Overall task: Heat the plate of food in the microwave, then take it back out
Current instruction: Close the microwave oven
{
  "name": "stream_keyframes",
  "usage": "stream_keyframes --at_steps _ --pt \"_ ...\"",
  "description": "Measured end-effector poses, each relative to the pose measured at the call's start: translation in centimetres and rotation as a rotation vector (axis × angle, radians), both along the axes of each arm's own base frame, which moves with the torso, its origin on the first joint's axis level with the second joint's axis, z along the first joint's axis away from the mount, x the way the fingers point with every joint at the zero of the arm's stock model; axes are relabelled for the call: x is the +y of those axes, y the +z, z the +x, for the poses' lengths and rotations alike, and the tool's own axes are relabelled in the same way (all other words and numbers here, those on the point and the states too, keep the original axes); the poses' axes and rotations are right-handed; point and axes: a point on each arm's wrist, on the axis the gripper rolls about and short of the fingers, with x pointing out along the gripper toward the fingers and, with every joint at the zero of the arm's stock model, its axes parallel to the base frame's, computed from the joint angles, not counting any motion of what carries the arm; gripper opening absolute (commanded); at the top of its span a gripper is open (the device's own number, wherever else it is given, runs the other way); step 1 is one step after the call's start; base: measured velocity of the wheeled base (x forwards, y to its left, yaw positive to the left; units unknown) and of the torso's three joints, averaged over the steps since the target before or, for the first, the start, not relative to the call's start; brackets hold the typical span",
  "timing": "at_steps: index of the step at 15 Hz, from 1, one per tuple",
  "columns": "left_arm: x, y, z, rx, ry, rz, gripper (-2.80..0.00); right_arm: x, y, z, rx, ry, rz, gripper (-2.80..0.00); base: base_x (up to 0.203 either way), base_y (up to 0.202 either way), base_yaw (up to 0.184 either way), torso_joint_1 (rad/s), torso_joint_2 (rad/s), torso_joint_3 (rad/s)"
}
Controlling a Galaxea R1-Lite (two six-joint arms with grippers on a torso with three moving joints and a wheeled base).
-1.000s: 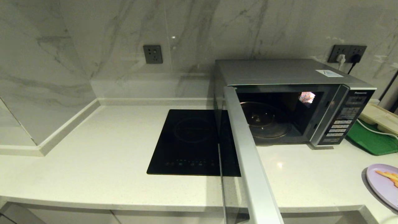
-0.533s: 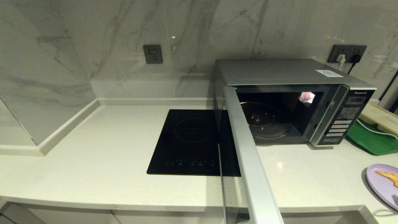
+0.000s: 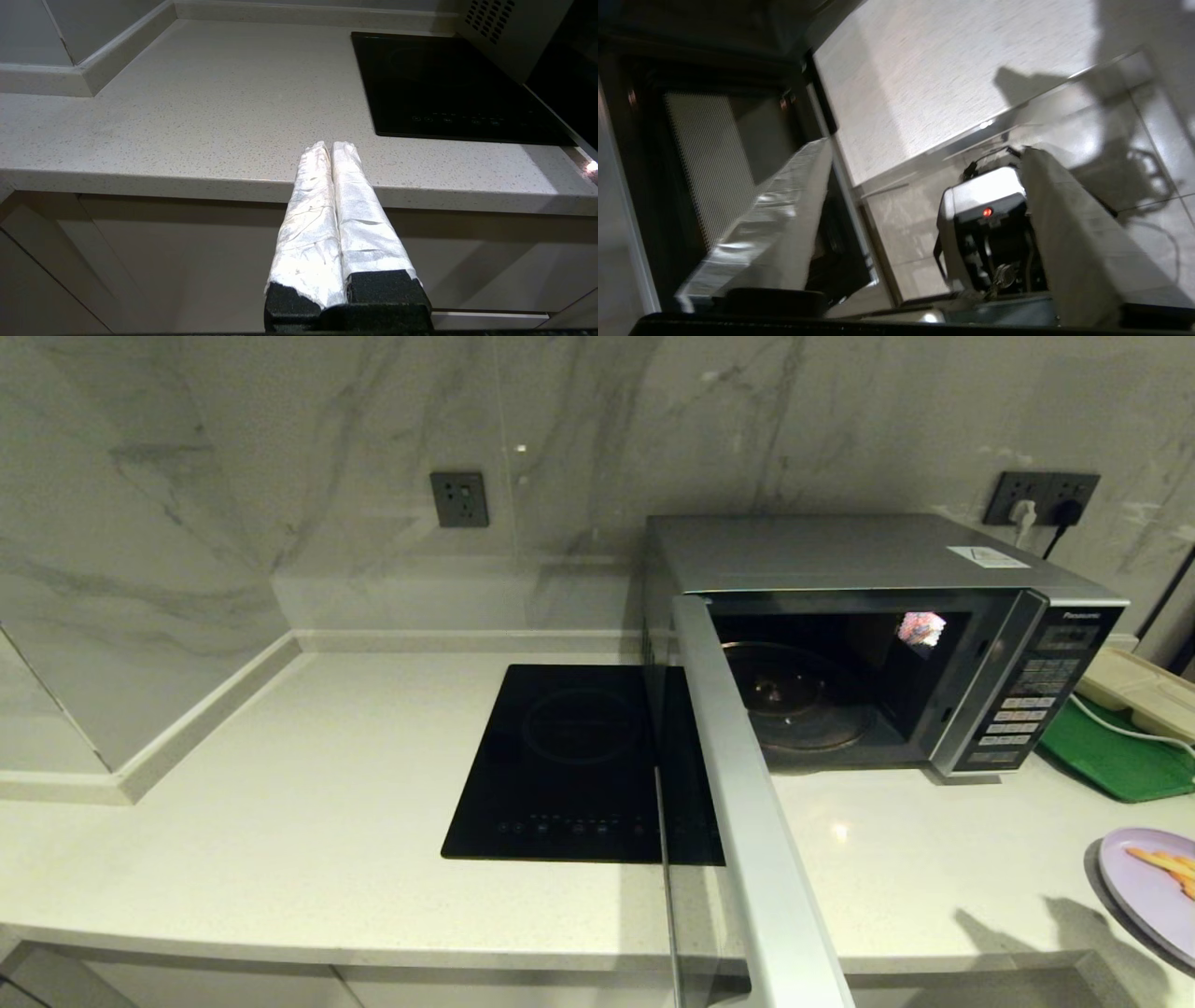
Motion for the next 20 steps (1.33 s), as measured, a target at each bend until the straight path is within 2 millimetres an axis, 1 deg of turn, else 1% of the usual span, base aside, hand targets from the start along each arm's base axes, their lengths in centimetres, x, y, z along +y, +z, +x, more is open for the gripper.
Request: stream_keyframes --at_steps 1,5,6,8,12,16,18,20 --pt "0.0 0.0 0.0 0.0 0.0 0.0 -2.8 1.3 0.9 -0.1 0.004 0.034 -0.021 -2.8 0.0 0.0 0.0 0.0 0.0 0.0" --pt "0.0 0.0 0.0 0.0 0.0 0.0 -2.8 5.1 5.2 0.2 -0.049 0.132 -0.056 -2.8 0.0 0.0 0.0 0.0 0.0 0.0" --pt "0.0 0.0 0.0 0.0 0.0 0.0 -2.8 6.0 6.1 0.5 -0.046 0.16 -0.065 -2.8 0.0 0.0 0.0 0.0 0.0 0.0" --pt "0.0 0.0 0.0 0.0 0.001 0.0 -2.8 8.1 7.1 1.7 -0.036 0.203 -0.107 -2.8 0.0 0.0 0.0 0.0 0.0 0.0" --pt "0.0 0.0 0.0 0.0 0.0 0.0 -2.8 13.6 8.4 4.2 -0.044 0.251 -0.27 -2.8 0.0 0.0 0.0 0.0 0.0 0.0" --pt "0.0 0.0 0.0 0.0 0.001 0.0 -2.8 18.9 8.8 5.6 -0.063 0.36 -0.314 -2.8 0.0 0.0 0.0 0.0 0.0 0.0" --pt "0.0 0.0 0.0 0.0 0.001 0.0 -2.8 21.2 8.6 5.6 -0.088 0.439 -0.345 -2.8 0.0 0.0 0.0 0.0 0.0 0.0" --pt "0.0 0.0 0.0 0.0 0.0 0.0 -2.8 23.6 8.3 5.1 -0.134 0.477 -0.4 -2.8 0.0 0.0 0.0 0.0 0.0 0.0"
